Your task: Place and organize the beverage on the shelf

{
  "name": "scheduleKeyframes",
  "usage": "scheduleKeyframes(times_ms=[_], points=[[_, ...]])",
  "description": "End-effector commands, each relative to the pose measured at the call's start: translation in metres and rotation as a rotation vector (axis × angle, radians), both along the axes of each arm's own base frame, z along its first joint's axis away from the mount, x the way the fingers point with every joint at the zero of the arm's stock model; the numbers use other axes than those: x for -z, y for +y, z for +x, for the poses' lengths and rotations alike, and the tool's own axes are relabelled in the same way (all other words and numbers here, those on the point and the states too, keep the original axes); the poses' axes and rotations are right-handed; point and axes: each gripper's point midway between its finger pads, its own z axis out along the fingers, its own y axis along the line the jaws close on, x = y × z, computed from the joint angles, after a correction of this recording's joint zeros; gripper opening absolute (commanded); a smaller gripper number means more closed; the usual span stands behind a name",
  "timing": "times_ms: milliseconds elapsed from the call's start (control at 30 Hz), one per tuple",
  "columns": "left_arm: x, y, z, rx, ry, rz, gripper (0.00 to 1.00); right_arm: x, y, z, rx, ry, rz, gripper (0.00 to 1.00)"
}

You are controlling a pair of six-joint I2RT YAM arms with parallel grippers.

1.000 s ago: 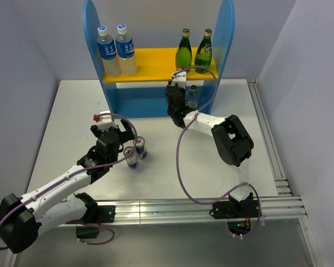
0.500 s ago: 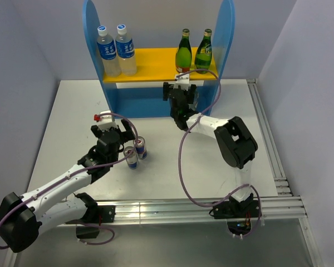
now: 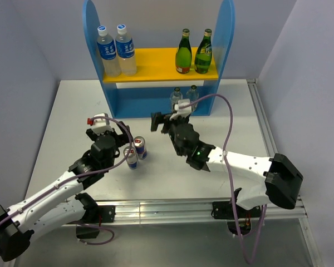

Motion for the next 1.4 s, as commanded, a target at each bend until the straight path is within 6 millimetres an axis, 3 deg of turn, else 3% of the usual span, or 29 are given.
scheduleKeyframes(times_ms=[0,33,100,200,433,600,967,1233,1333,1367], points=[[-0.015,0.005,-0.01,-0.037,-0.024,-0.018,1.0,0.052,0.014,-0.032,-0.122,0.127,-0.024,1.0],[-0.015,0.007,-0.011,-0.046,-0.028,-0.017,0.99,0.073,0.015,-0.042,-0.145,0.155,-0.066,1.0],[-0.01,0.007,-0.011,-0.046,-0.025,-0.012,0.99,0.095,0.032,-0.066,-0.236,0.19,-0.092,1.0],[-0.002,0.004,-0.009,-0.03,-0.018,0.002,0.99,0.121,0.041,-0.082,-0.292,0.242,-0.112,1.0],[0.006,-0.001,-0.005,-0.018,-0.021,0.008,0.99,0.142,0.062,-0.099,-0.369,0.283,-0.143,1.0],[0.01,-0.001,-0.002,-0.012,-0.016,-0.005,0.99,0.154,0.076,-0.101,-0.399,0.3,-0.165,1.0],[0.007,0.004,-0.003,-0.014,-0.025,-0.023,0.99,0.176,0.11,-0.082,-0.411,0.274,-0.238,1.0],[0.007,0.005,-0.004,-0.015,-0.026,-0.027,0.99,0.173,0.124,-0.046,-0.345,0.222,-0.226,1.0],[0.008,0.005,-0.005,-0.014,-0.023,-0.029,0.99,0.178,0.124,-0.033,-0.314,0.214,-0.232,0.86],[0.009,0.005,-0.005,-0.015,-0.018,-0.028,0.99,0.181,0.124,-0.028,-0.301,0.216,-0.231,0.71]])
